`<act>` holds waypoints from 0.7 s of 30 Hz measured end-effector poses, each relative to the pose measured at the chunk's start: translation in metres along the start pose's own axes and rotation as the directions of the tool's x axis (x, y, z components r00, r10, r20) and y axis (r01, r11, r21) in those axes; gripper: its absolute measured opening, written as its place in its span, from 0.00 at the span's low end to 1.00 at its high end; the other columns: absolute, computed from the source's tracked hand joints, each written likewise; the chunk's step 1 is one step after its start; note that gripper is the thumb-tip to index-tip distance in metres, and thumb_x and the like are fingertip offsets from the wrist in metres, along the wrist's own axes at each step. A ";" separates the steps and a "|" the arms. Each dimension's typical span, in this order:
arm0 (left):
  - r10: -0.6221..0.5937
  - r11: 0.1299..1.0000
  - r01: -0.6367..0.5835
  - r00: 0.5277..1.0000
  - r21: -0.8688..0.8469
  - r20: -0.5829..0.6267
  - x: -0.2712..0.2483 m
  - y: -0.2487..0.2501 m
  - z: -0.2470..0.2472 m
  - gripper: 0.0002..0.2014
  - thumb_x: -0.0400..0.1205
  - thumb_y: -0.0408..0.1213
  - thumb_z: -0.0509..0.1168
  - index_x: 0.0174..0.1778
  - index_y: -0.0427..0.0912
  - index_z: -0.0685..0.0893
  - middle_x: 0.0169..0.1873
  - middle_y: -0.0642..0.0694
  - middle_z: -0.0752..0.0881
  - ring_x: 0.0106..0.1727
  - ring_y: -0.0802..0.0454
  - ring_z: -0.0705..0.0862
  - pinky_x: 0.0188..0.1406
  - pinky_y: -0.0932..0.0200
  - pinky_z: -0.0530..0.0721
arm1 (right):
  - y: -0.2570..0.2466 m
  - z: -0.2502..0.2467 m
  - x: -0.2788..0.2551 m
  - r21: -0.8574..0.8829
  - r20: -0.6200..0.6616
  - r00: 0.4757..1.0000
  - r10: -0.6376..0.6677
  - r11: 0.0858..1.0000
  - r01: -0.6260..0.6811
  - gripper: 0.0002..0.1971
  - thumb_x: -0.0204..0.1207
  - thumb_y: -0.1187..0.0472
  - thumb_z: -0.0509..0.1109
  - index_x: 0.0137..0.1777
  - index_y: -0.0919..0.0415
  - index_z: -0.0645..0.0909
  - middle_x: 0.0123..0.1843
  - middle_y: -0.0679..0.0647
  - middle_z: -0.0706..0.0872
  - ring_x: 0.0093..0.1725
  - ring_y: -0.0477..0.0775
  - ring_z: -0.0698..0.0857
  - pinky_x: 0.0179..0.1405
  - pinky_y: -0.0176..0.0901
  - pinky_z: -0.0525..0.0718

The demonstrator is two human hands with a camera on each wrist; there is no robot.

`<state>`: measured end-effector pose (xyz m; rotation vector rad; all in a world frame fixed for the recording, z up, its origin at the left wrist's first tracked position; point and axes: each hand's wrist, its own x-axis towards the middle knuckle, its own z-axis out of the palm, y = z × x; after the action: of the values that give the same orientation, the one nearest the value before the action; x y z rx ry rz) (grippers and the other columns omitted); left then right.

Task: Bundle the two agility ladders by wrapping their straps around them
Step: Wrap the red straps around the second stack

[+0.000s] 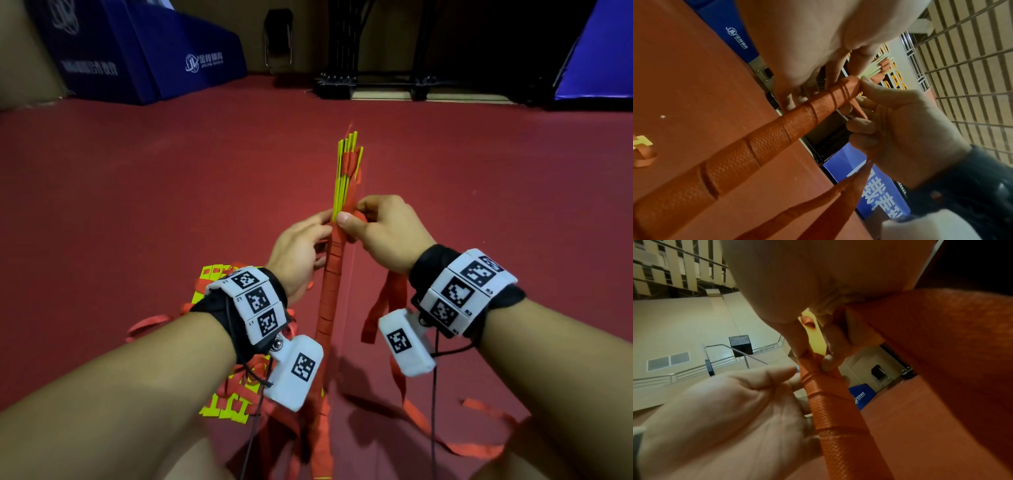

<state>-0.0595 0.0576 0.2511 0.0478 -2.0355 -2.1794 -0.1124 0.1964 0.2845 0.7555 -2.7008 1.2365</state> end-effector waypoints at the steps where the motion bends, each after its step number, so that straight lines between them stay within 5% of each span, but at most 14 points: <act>1: 0.003 1.000 -0.004 1.000 0.023 0.008 0.001 -0.002 -0.001 0.13 0.89 0.31 0.56 0.61 0.44 0.85 0.31 0.57 0.89 0.32 0.65 0.84 0.31 0.70 0.76 | 0.001 -0.001 0.001 0.007 0.002 1.000 -0.001 1.000 0.001 0.17 0.81 0.46 0.71 0.41 0.61 0.85 0.35 0.58 0.89 0.37 0.60 0.85 0.41 0.52 0.83; 4: 0.022 0.991 -0.024 1.000 0.132 0.016 0.002 -0.006 -0.005 0.11 0.91 0.28 0.56 0.59 0.43 0.83 0.31 0.60 0.89 0.34 0.69 0.85 0.34 0.72 0.80 | 0.003 -0.003 0.000 -0.005 -0.013 1.000 -0.019 1.000 0.019 0.14 0.81 0.50 0.72 0.38 0.58 0.85 0.30 0.49 0.86 0.31 0.45 0.81 0.33 0.36 0.76; 6: 0.043 0.985 -0.042 0.999 0.167 -0.001 0.003 -0.008 -0.007 0.10 0.89 0.29 0.61 0.52 0.46 0.85 0.34 0.57 0.89 0.37 0.63 0.85 0.40 0.66 0.83 | 0.005 -0.005 0.000 -0.007 -0.009 1.000 -0.010 1.000 0.010 0.15 0.81 0.52 0.73 0.33 0.56 0.84 0.26 0.44 0.84 0.26 0.38 0.79 0.30 0.30 0.72; 9: 0.062 0.981 -0.058 0.998 0.184 -0.018 0.003 -0.011 -0.008 0.07 0.87 0.31 0.67 0.50 0.48 0.86 0.38 0.51 0.87 0.42 0.52 0.84 0.47 0.53 0.83 | 0.006 -0.005 -0.001 -0.023 0.011 1.000 0.011 1.000 -0.011 0.17 0.82 0.52 0.72 0.31 0.55 0.82 0.25 0.46 0.83 0.25 0.41 0.79 0.35 0.39 0.73; 12: 0.067 0.980 -0.065 0.998 0.189 0.000 0.004 -0.012 -0.007 0.05 0.83 0.38 0.73 0.52 0.50 0.85 0.37 0.56 0.87 0.42 0.54 0.84 0.46 0.54 0.81 | 0.006 -0.004 -0.001 -0.022 -0.007 1.000 0.031 0.999 -0.031 0.16 0.81 0.51 0.72 0.32 0.56 0.83 0.25 0.47 0.85 0.27 0.44 0.80 0.35 0.41 0.75; 18: 0.112 0.956 -0.115 0.993 0.270 0.026 0.007 -0.015 -0.008 0.24 0.67 0.60 0.72 0.54 0.50 0.88 0.50 0.45 0.93 0.53 0.44 0.90 0.63 0.37 0.86 | 0.002 -0.004 -0.002 0.251 0.062 0.995 0.081 0.963 -0.094 0.12 0.74 0.65 0.70 0.29 0.60 0.82 0.24 0.54 0.84 0.20 0.50 0.76 0.23 0.38 0.70; 21: 0.145 0.937 -0.138 0.989 0.321 0.002 0.008 -0.016 -0.011 0.10 0.71 0.53 0.72 0.46 0.59 0.89 0.44 0.55 0.93 0.50 0.50 0.89 0.60 0.44 0.86 | 0.000 0.000 -0.005 0.254 0.105 0.994 0.030 0.966 -0.056 0.17 0.73 0.46 0.77 0.36 0.60 0.84 0.26 0.52 0.82 0.23 0.48 0.75 0.24 0.39 0.71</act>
<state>-0.0673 0.0465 0.2352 -0.0360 -2.2825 -1.7396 -0.1078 0.1985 0.2835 0.8104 -2.6785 1.6236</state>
